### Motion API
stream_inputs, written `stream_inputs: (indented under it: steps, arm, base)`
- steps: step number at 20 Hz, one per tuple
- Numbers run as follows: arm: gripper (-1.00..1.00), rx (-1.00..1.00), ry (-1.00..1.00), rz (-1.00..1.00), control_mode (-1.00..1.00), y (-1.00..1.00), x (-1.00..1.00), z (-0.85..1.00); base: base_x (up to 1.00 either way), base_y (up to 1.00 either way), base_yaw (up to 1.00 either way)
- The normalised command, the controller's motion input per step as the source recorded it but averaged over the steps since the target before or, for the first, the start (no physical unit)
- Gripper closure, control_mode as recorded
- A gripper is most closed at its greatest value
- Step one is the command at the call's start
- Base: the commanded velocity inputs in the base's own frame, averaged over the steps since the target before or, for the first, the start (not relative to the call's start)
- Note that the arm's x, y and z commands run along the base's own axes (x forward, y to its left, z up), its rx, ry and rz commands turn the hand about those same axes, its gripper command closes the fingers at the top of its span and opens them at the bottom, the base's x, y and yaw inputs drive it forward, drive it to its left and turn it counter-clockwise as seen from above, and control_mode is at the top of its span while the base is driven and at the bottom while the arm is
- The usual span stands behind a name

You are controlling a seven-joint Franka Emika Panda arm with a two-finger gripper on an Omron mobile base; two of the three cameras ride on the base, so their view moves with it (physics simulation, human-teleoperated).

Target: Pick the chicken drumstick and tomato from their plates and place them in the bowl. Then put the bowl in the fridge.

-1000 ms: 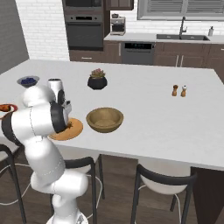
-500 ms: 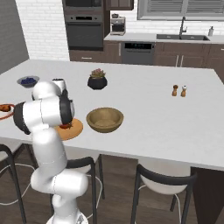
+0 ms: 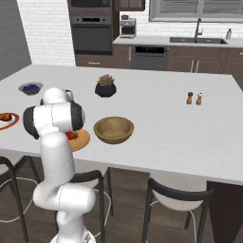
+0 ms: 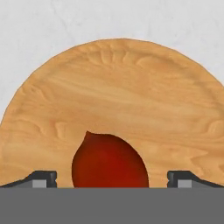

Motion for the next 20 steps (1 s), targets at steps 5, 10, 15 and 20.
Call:
stream_inputs:
  steps: [5, 10, 15, 20]
  arm:
    - [-1.00, 0.00, 0.02, 0.00, -1.00, 0.00, 0.00, -0.27]
    - [1.00, 0.00, 0.02, 0.01, -1.00, -0.01, -0.05, -0.40]
    - [1.00, 0.00, -0.02, 0.00, -1.00, -0.04, -0.20, -0.14]
    - [1.00, 0.01, -0.12, -0.05, -1.00, -0.24, -0.44, 0.49]
  base:
    - [0.00, 0.00, 0.00]
    - [0.00, 0.00, 0.00]
    - [0.00, 0.00, 0.00]
    - [0.00, 0.00, 0.00]
